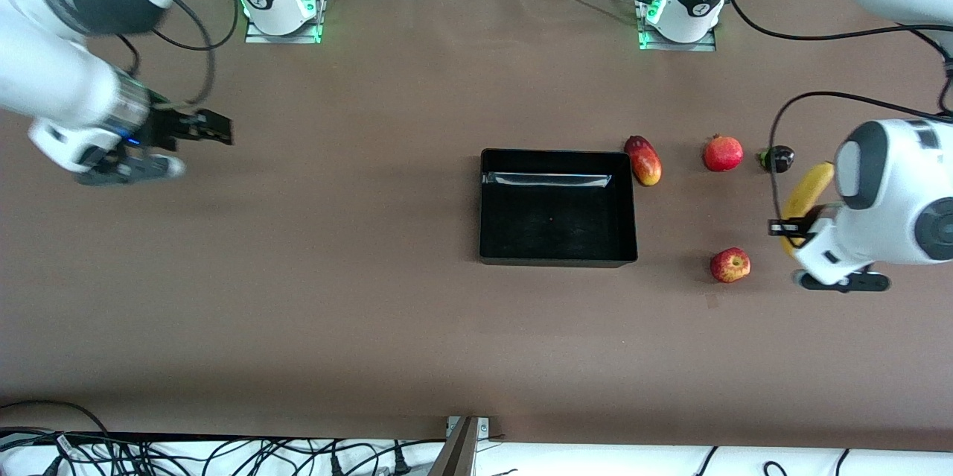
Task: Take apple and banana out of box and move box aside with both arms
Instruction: 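Lift the banana out with the left gripper while the right gripper reaches the tray, then place the banana beside the apple while the right gripper grips the tray rim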
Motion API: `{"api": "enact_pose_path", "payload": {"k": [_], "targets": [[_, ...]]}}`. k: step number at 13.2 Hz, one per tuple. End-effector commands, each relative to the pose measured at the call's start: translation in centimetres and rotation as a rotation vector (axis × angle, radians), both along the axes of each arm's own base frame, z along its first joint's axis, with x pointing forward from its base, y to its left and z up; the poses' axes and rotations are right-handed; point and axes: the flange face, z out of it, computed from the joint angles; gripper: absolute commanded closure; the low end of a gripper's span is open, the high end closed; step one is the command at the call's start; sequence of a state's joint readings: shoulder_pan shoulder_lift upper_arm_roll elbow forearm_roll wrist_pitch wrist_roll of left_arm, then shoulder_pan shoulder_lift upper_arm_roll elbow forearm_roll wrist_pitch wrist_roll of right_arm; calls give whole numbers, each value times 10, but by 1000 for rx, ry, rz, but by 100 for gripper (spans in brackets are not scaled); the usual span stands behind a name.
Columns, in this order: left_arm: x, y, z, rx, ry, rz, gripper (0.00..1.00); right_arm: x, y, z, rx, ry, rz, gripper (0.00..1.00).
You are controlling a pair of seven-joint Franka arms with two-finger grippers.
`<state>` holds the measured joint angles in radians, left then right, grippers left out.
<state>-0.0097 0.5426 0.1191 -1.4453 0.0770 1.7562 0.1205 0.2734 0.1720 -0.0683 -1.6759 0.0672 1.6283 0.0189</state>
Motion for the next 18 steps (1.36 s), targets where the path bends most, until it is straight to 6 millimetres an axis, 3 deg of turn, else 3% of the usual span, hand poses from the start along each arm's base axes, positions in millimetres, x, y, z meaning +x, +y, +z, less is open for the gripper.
{"api": "enact_pose_path", "payload": {"k": [1, 2, 5, 6, 9, 13, 14, 15, 16, 18], "targets": [[11, 25, -44, -7, -32, -76, 100, -1, 80, -7, 11, -54, 66, 0], [15, 30, -63, -8, -51, -73, 100, 0, 112, -24, 10, -70, 15, 0], [11, 43, -116, -6, -119, -72, 100, -16, 243, -92, 16, -134, 19, 0], [6, 46, -130, -2, -144, -74, 100, -17, 271, -109, 15, -157, -41, 0], [-12, 46, -174, 2, -235, -82, 100, -29, 337, -148, 42, -206, -145, 0], [-17, 44, -189, 4, -250, -75, 100, -66, 396, -188, 82, -256, -164, 0], [-17, 43, -189, 5, -250, -78, 66, -71, 400, -196, 78, -255, -153, 0], [-16, 43, -189, 6, -250, -79, 17, -74, 401, -205, 75, -255, -158, 0], [-16, 43, -189, 5, -249, -82, 0, -80, 403, -212, 63, -255, -169, 0], [-16, 44, -185, 5, -243, -90, 0, -87, 398, -228, 29, -241, -158, 0]]}}
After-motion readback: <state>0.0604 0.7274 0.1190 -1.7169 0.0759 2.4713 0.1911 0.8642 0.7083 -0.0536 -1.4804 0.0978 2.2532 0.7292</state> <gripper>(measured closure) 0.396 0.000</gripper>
